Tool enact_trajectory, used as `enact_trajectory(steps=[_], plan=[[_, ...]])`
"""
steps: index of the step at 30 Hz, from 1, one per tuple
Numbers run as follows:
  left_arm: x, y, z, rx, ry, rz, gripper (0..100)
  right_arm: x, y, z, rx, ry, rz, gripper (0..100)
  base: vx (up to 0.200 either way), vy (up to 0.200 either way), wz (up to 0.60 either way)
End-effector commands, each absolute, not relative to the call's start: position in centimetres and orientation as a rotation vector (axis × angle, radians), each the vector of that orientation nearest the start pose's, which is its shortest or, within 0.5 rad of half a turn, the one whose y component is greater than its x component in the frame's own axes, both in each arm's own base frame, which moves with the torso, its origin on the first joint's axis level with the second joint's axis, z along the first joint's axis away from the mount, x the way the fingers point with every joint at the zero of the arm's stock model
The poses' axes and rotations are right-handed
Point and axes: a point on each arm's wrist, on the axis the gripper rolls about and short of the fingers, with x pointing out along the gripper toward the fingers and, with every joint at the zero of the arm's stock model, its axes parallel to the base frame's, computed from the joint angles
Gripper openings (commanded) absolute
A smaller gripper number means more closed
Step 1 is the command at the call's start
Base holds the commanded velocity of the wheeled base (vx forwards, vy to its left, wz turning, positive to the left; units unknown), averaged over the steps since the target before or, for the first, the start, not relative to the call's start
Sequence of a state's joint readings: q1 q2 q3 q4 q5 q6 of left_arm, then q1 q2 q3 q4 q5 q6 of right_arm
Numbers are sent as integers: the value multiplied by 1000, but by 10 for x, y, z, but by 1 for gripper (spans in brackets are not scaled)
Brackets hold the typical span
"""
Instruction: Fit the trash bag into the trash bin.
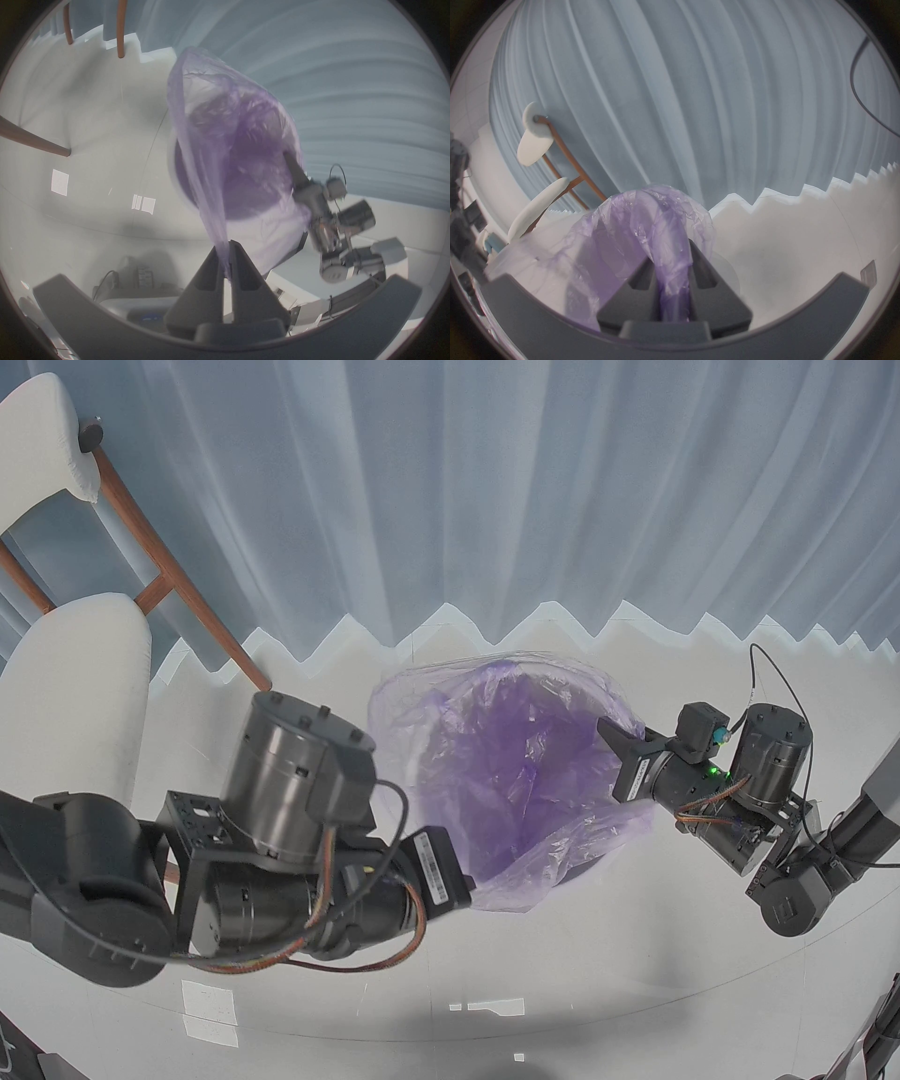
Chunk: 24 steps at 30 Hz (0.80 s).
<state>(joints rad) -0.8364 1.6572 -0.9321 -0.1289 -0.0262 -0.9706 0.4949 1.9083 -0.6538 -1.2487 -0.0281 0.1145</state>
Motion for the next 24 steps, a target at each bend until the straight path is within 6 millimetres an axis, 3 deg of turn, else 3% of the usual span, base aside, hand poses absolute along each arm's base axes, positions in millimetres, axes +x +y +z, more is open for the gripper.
enact_trajectory(steps=[1,6,12,24], plan=[[177,-226,185,-601,915,-535,0,302,155,141,142,29,427,0,0,0,0],[169,-234,170,-491,941,-563,0,314,156,142,171,13,401,0,0,0,0],[171,-224,136,-305,944,-469,0,321,153,151,293,46,350,0,0,0,0],[194,-201,128,-320,913,-321,0,311,144,170,487,153,299,0,0,0,0]])
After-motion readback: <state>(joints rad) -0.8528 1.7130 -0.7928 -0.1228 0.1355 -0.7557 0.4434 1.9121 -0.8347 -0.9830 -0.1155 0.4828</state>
